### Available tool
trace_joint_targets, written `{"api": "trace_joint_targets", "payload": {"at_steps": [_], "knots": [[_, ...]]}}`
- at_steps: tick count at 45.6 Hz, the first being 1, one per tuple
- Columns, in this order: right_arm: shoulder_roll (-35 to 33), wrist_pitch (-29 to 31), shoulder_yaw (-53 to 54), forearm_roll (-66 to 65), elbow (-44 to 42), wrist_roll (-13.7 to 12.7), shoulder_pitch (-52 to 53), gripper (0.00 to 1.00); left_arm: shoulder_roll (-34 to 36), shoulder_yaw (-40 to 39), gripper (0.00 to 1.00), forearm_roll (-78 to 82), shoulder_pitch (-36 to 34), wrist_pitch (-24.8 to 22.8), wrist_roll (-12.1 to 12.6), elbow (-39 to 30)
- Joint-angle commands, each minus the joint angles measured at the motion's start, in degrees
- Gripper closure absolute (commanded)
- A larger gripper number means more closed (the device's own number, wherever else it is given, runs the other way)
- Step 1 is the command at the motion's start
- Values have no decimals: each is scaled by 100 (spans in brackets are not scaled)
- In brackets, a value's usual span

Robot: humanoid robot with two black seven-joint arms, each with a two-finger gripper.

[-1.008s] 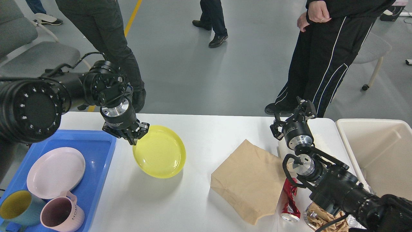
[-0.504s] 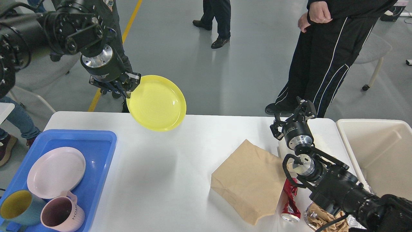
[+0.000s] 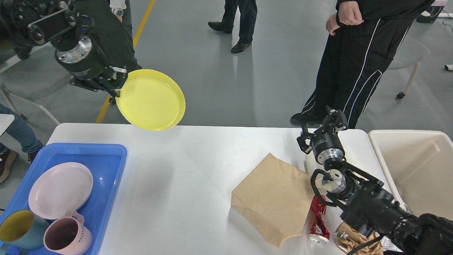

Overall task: Tidy desktop
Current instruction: 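Lift the yellow plate with the left gripper toward the blue tray, then lower the yellow plate onto the pink plate and release it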

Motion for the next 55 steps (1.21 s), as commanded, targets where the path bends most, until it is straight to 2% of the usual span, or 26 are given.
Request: {"api": "trace_joint_targets", "payload": {"at_steps": [1,12,21,35,55], "knots": [[0,0,-2,0,0,0,0,0,592,12,100,1,215,0,0,4],[0,0,-2,0,0,0,0,0,1489,-5,100,1,1015,0,0,100],[0,0,-2,0,0,0,0,0,1885,-23,100,-8,1753,0,0,372],[0,0,-2,0,0,0,0,0,2052,-189,100,-8,2808,0,-71,1137],[0,0,-2,0,0,0,0,0,1727,-840,100,-8,3916,0,-71,1920]]}}
